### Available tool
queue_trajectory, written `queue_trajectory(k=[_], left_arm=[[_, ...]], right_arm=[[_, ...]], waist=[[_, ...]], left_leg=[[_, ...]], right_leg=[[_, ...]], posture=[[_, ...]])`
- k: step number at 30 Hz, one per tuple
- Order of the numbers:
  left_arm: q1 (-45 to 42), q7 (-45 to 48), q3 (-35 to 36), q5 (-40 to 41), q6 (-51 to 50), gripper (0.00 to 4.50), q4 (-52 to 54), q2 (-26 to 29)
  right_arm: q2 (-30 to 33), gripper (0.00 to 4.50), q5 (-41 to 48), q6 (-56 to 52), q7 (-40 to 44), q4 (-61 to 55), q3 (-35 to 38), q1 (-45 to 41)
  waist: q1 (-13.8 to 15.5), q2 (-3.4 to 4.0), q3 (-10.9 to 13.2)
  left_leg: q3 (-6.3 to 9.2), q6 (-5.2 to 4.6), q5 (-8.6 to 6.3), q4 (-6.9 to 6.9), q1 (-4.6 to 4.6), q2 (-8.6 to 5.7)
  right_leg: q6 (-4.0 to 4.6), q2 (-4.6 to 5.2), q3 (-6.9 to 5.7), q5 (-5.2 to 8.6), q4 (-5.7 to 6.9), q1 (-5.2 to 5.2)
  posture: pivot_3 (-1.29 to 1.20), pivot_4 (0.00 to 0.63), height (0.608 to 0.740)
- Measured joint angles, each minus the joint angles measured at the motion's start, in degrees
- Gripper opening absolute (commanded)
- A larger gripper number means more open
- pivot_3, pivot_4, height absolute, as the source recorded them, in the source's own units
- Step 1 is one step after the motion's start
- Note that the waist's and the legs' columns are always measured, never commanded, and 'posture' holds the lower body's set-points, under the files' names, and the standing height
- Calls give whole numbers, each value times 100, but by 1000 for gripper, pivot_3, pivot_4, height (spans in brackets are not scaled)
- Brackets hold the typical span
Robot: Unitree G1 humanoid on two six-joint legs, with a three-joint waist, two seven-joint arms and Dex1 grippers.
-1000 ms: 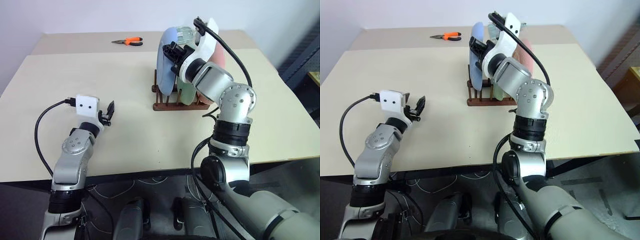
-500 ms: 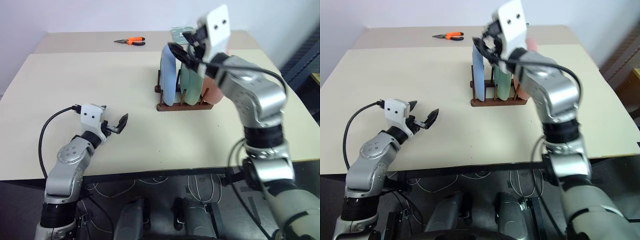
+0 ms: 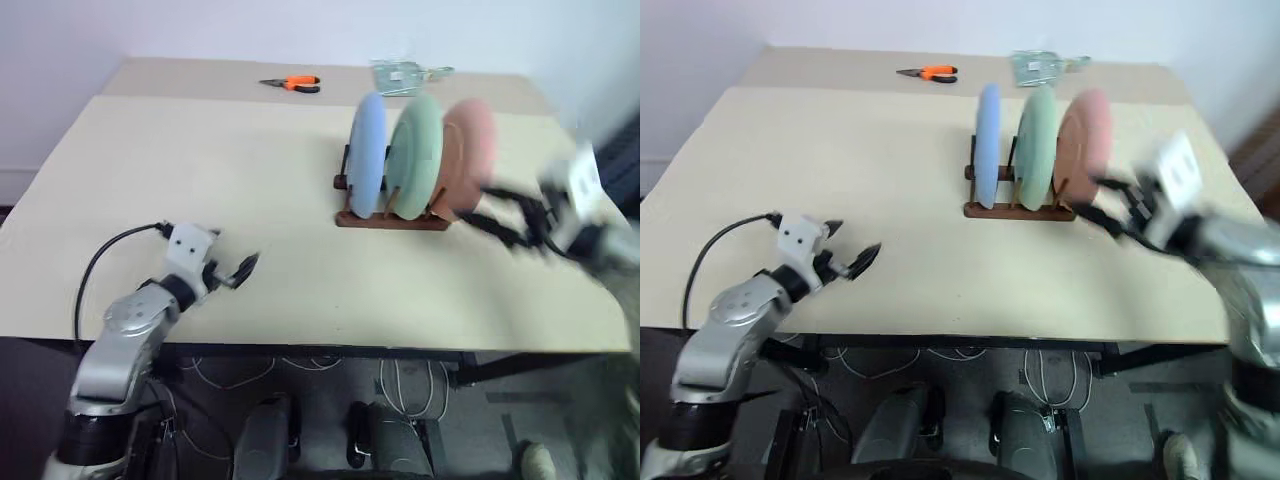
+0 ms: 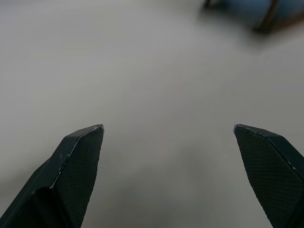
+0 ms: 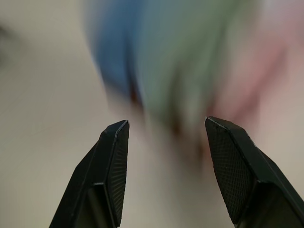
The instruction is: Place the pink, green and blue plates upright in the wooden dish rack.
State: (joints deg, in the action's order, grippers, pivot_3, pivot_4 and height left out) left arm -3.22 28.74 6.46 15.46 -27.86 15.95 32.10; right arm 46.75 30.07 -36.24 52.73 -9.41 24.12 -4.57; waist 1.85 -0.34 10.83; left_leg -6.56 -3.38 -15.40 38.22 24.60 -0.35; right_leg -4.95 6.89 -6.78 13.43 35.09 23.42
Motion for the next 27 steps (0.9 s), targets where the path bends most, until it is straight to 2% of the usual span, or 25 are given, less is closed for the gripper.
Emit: queue_trajectory(k=[1, 6, 16, 27], left_arm=[[-78, 60, -59, 4, 24, 4500, 3, -31], [-170, 155, -129, 4, 143, 4500, 91, -82], [-153, 101, -133, -29, 204, 4500, 151, -232], [-304, 196, -277, -182, 392, 4500, -131, -236]], right_arm=[[-87, 2533, 47, 88, 33, 68, 14, -13], [-79, 2533, 281, 397, 97, 68, 271, -230], [-77, 2533, 264, 583, 75, 9, -109, -637], [-79, 2533, -81, 950, -112, 145, -313, -503]], waist=[[-72, 14, 2], [-230, 20, -1], [-212, 22, -3], [-110, 22, -4]], left_leg=[[-16, 0, 1, 3, -6, 1], [-13, 28, 6, -2, -32, 21], [-12, 30, 12, -5, -20, 19], [-12, 24, 12, -4, -19, 15]], right_leg=[[-27, 4, 5, -18, -2, 2], [-13, 2, -5, -21, 13, -3], [-11, 6, -10, -21, 14, 6], [-11, 10, -12, -21, 12, 5]], posture=[[0, 150, 740], [0, 150, 740], [0, 150, 740], [0, 150, 740]])
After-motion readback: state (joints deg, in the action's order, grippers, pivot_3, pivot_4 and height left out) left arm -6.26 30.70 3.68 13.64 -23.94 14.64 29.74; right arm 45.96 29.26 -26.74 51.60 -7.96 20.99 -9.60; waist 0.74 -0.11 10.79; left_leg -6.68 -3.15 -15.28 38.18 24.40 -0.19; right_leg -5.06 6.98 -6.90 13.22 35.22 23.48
